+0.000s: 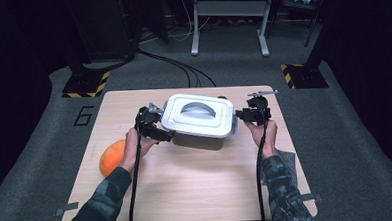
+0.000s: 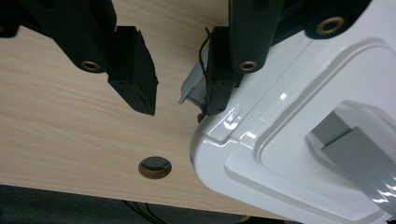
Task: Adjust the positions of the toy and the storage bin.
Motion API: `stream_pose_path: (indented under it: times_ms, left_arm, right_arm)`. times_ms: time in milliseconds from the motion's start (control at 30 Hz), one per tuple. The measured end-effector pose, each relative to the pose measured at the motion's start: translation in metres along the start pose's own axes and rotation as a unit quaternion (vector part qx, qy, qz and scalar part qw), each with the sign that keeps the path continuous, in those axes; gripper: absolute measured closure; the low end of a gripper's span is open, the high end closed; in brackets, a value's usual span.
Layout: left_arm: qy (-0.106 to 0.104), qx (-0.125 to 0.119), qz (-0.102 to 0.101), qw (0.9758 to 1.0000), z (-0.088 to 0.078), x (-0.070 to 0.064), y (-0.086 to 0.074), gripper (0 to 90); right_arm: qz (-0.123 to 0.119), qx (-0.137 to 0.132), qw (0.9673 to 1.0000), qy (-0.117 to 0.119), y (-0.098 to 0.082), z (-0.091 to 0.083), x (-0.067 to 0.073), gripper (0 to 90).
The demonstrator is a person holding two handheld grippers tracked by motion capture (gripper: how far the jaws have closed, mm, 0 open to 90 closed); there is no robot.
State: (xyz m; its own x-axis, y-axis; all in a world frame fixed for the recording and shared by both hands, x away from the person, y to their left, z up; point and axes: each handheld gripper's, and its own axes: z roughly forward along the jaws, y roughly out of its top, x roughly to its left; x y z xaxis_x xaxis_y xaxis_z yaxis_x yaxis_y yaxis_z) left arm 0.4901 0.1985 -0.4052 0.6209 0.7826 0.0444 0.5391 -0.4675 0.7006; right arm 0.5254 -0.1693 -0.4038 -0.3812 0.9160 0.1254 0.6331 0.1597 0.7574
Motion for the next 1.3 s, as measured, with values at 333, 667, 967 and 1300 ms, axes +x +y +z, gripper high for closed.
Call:
stream_pose_path:
  times_ms: [333, 667, 967, 1300]
  left_arm:
    - [-0.002, 0.001, -0.006, 1.0000, 0.002, 0.003, 0.000, 2.2]
    - [0.009, 0.003, -0.015, 0.9999, 0.006, 0.006, -0.001, 2.2]
    - [0.010, 0.006, -0.020, 0.9997, 0.014, 0.006, 0.002, 2.3]
    - [0.009, 0.005, -0.035, 0.9993, 0.016, 0.009, 0.005, 2.2]
  right_arm:
    - [-0.018, 0.016, 0.9997, 0.011, 0.005, 0.026, -0.005, 81.4]
    - [0.014, 0.018, 0.9994, 0.027, -0.002, 0.019, -0.003, 82.5]
    - [0.014, 0.017, 0.9993, 0.030, -0.012, 0.007, 0.003, 81.8]
    - [0.021, 0.016, 0.9985, 0.049, -0.019, 0.000, 0.009, 78.6]
